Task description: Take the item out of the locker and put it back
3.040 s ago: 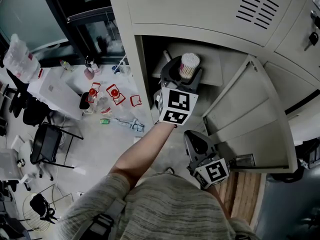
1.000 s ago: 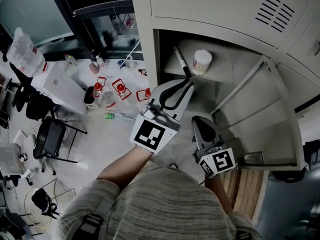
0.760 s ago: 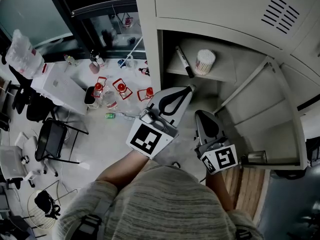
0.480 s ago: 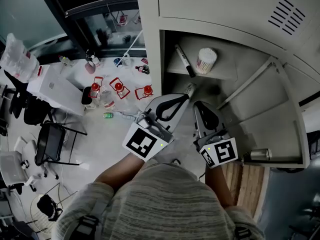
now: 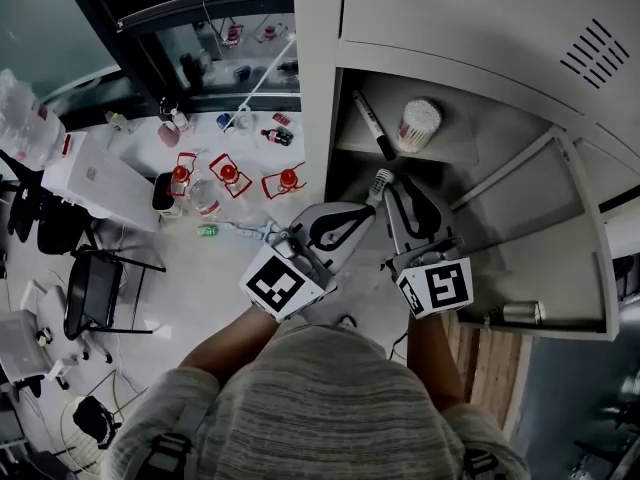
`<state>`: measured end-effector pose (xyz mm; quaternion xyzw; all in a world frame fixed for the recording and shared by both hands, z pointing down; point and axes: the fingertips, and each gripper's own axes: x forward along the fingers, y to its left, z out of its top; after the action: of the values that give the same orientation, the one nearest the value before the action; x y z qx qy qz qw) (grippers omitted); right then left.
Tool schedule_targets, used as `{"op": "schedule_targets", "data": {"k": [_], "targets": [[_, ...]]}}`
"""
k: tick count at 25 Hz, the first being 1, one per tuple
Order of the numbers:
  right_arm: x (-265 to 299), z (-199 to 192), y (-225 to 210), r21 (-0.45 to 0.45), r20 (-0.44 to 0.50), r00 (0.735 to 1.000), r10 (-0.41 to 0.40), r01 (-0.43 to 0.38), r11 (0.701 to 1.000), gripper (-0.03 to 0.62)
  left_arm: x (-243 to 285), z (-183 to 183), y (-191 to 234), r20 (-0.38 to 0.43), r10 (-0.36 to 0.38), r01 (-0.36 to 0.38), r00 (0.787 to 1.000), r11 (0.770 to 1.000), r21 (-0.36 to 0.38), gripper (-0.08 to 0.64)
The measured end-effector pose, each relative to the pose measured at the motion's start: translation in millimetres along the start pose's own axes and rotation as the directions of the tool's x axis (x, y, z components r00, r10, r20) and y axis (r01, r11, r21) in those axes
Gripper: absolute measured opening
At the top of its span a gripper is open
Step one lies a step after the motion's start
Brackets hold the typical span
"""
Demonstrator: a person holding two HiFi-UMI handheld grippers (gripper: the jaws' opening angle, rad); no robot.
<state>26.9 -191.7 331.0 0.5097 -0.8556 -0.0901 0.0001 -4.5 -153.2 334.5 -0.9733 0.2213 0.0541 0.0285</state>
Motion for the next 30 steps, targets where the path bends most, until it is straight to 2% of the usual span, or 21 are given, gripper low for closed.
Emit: {"op": "schedule_targets", "data": {"k": [2, 11, 23, 30], "targets": [[5, -1, -4, 0.001, -0.008, 1.000, -0.013, 0.013, 1.000, 0.106, -1, -3, 0, -0.006, -0.018, 0.018, 1.000, 1.000, -0.005, 0.006], [28, -7, -12, -0.029, -0.040, 0.998, -0.045, 0.044, 0.999, 0.124, -5, -18, -3, -0.041, -0.071, 0.070, 0.997, 0.997, -0.027, 0.006], [52, -10, -18, -0.041, -0.071, 0.993, -0.094, 0.091, 0.995, 0.133, -12, -23, 3, -0.067, -0.073, 0.070, 0.995, 0.997, -0.046, 0.006], [54, -11, -20, -0.098, -0.099, 0.987, -0.130, 0.121, 0.988, 0.130, -12, -23, 4, -0.066, -0.084, 0.081, 0.994, 0.996, -0.041, 0.006]]}}
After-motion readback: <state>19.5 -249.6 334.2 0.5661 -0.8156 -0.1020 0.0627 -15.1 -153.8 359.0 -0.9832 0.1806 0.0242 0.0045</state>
